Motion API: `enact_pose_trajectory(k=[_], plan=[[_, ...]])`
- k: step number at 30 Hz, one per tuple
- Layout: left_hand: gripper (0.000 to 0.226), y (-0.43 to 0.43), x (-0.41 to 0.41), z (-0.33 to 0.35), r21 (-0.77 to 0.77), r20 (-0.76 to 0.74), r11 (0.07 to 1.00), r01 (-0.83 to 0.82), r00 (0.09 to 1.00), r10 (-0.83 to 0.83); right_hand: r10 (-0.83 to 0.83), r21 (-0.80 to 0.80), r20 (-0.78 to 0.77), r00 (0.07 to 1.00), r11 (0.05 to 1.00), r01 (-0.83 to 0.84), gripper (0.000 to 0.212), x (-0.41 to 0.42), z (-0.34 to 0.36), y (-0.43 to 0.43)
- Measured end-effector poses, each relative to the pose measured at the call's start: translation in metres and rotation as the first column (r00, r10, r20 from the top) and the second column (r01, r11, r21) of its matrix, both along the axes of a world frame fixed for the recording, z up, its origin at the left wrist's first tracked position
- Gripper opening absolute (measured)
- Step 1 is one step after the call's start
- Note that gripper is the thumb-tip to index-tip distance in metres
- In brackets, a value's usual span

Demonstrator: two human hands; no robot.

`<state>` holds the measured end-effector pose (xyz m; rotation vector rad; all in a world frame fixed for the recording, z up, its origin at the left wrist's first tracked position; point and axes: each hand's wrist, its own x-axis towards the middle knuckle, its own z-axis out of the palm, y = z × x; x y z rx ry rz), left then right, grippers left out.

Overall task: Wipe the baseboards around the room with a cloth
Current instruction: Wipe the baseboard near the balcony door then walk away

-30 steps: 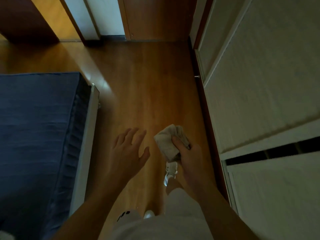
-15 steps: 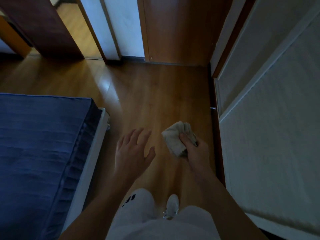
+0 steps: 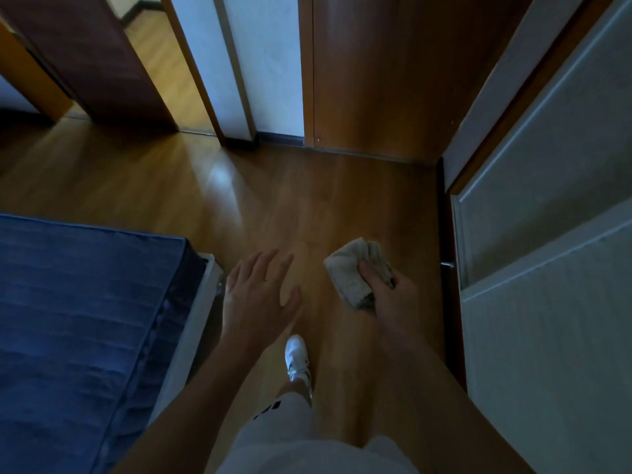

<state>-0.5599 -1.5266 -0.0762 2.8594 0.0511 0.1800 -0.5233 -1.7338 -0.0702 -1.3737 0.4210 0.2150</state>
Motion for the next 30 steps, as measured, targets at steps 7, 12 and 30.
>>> enact_pose_trajectory(k=[7,12,30], plan=[[0.057,0.068,0.133,0.011,0.009,0.016,0.999,0.033,0.999,-0.034,-0.016,-0.002,-0.001,1.000,1.000,0.016,0.033,0.131,0.008,0.073],[0.059,0.098,0.200,0.010,0.011,-0.018,1.000,0.016,1.000,-0.016,0.018,-0.035,-0.006,1.000,0.999,-0.018,0.032,0.198,0.008,0.105],[0.055,0.162,0.470,0.003,0.075,-0.052,0.965,-0.252,0.965,0.256,0.256,0.018,-0.021,0.966,0.967,-0.256,0.022,0.523,-0.003,0.174]])
